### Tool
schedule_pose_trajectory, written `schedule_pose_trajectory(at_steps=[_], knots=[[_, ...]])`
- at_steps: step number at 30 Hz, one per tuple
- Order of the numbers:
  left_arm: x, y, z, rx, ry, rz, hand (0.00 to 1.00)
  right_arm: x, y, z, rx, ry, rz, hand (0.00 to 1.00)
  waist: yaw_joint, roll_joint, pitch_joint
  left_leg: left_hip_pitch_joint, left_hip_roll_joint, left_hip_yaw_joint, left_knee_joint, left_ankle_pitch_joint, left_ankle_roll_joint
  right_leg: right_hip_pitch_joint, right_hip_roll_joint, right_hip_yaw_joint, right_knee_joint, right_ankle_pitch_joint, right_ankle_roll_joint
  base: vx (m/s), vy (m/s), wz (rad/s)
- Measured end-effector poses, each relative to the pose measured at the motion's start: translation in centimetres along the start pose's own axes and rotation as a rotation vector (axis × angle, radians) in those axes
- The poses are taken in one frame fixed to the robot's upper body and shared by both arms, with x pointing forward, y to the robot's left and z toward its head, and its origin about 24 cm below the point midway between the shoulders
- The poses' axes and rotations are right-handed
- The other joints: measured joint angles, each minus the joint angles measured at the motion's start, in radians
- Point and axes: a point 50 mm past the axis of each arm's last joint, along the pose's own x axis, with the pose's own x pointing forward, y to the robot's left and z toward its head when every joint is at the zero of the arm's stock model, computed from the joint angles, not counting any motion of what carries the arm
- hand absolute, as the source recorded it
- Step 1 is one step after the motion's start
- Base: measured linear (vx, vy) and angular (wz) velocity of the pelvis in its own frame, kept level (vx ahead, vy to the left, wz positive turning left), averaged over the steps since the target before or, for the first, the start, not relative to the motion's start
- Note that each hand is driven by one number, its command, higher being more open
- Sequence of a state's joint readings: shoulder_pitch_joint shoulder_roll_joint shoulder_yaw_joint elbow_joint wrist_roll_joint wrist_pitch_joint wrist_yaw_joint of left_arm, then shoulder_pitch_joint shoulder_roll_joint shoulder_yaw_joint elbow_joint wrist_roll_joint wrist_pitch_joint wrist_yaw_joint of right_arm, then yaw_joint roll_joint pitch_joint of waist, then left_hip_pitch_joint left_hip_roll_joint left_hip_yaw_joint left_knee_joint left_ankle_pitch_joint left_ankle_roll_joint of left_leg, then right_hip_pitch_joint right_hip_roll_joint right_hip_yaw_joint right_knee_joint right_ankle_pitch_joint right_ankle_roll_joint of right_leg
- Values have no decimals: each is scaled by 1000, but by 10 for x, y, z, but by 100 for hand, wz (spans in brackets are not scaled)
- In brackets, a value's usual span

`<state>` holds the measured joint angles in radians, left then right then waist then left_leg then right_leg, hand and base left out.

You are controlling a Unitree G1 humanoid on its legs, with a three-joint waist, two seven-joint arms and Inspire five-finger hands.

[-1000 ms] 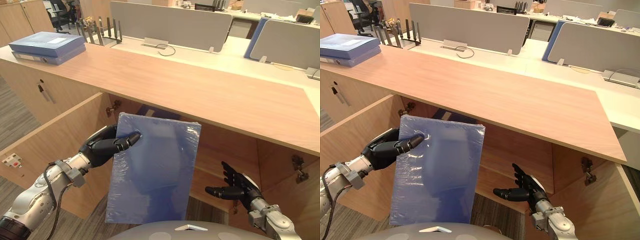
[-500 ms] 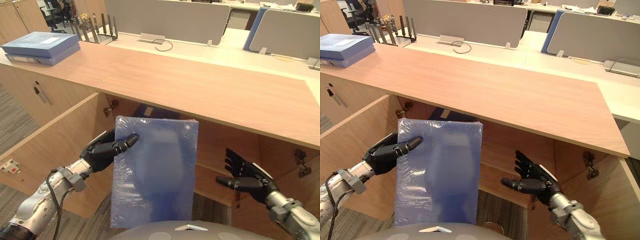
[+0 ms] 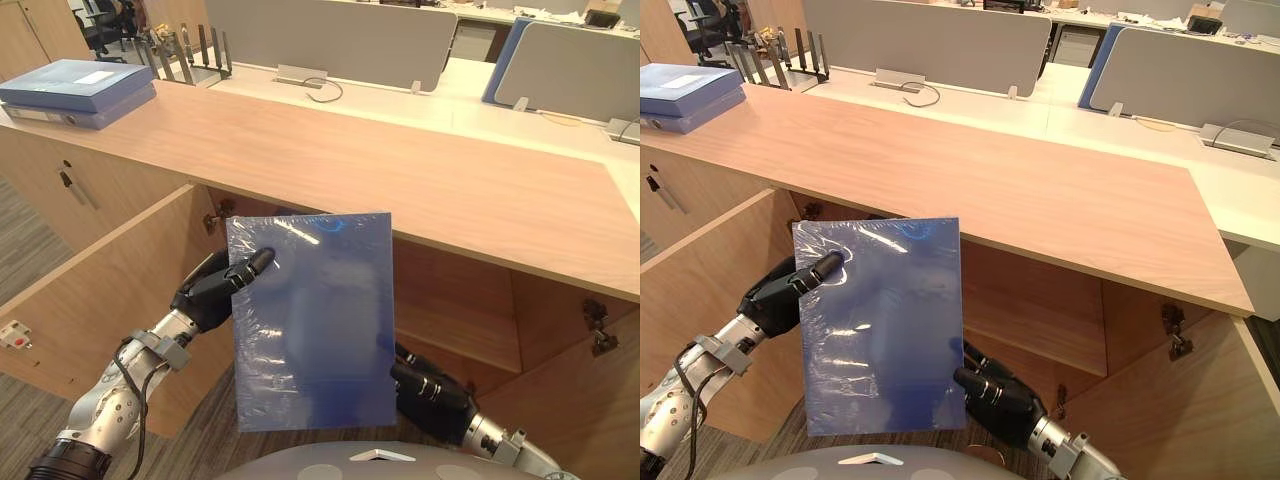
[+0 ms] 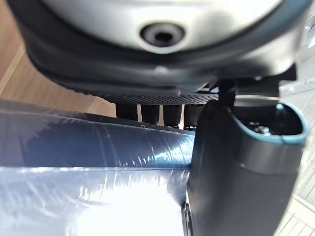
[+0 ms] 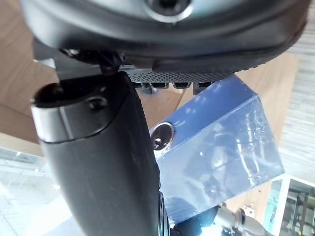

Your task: Walk over to the cabinet, pick up the folder, carry it to the office cabinet, place the folder inside the office cabinet, then close the office cabinet door

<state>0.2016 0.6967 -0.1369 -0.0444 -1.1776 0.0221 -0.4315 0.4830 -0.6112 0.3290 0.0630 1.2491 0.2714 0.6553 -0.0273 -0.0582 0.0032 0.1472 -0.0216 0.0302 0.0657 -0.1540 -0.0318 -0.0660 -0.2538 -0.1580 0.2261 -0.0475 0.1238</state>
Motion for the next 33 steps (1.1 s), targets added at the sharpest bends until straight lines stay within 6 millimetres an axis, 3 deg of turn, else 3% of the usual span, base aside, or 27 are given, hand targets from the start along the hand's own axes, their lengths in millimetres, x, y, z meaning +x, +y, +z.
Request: schedule_pose_trajectory(at_steps=[5,12,18,25,33], knots=[[7,-6,-5,-29,-32,-33,0,0,1,-20,77,62,7,100,-3,-7,-4,0,0,3,2,-1,0,0,1,2,-1,2,2,0,0,0],[28,-19,6,-61,-190,-95,0,2,2,-47,162,177,32,100,2,-12,-8,0,1,1,4,-1,0,2,1,1,-1,2,3,0,0,0],[29,-20,11,-53,-228,-113,0,5,3,-47,149,192,50,100,-2,-12,-10,1,1,2,3,-1,0,2,0,3,-1,2,3,0,0,0],[29,-22,11,-42,-223,-141,0,14,-1,-18,-16,190,60,100,2,-13,-9,0,-2,4,2,-1,0,-2,-1,8,1,2,2,0,0,0],[26,-21,15,22,-194,-175,0,-26,-21,52,-379,178,-130,100,3,-11,-8,0,-5,7,-1,-1,0,-9,-4,12,7,-1,1,-1,0,-1]])
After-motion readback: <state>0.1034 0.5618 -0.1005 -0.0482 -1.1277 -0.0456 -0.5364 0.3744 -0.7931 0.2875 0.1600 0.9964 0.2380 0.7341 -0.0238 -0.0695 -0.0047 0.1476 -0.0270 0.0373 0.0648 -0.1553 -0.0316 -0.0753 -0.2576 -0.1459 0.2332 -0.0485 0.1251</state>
